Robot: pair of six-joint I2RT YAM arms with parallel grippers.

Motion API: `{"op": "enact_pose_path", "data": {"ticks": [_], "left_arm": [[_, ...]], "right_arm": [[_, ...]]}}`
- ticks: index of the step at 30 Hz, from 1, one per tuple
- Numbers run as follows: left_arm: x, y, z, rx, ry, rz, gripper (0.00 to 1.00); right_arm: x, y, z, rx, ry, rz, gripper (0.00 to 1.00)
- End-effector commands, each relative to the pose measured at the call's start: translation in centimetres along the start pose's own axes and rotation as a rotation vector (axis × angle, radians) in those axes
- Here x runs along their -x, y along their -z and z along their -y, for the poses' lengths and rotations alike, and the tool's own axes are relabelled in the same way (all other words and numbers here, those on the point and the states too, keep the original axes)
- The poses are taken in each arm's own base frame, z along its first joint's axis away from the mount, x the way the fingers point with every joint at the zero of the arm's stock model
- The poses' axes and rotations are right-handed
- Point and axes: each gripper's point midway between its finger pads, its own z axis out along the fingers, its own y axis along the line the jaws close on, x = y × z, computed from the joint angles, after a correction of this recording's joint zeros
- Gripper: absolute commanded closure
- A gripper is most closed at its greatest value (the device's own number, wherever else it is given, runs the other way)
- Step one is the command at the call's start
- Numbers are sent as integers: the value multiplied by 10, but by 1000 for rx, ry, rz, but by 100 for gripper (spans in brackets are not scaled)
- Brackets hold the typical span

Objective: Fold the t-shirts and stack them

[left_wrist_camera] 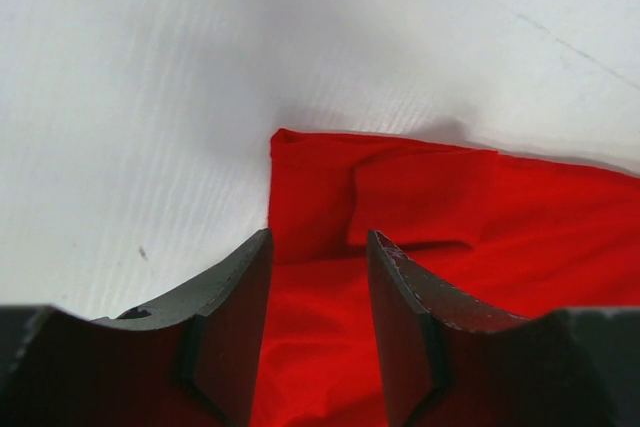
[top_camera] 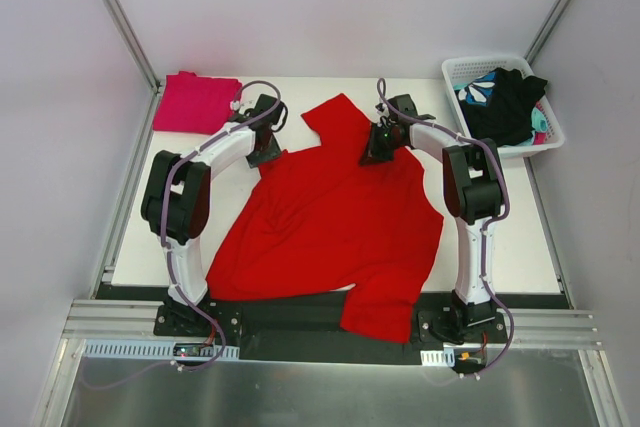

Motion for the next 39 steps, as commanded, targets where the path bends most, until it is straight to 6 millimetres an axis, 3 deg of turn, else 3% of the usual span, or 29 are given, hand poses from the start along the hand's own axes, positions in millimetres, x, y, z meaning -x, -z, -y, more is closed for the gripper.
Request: {"op": "enact_pose_path", "data": {"ticks": [1,7,17,27,35,39], "left_arm": [[2,2,17,-81,37,9,59],[4,-7,23,-90,47,19,59],[-14,-22,22,-100,74,-21,60],[-18,-31,21,-100,91,-15,66],[-15,-30,18,-92,86,8,95],[-7,-25,17,-95,81,28,100]], "right_arm": [[9,7,-9,35,32,11,99],[9,7,-8,43,25,9,99],[9,5,-8,51,16,3,99],[10,5,-8,60,12,5,99],[9,5,-9,68,13,4,99],[8,5,-8,67,14,2,99]]}}
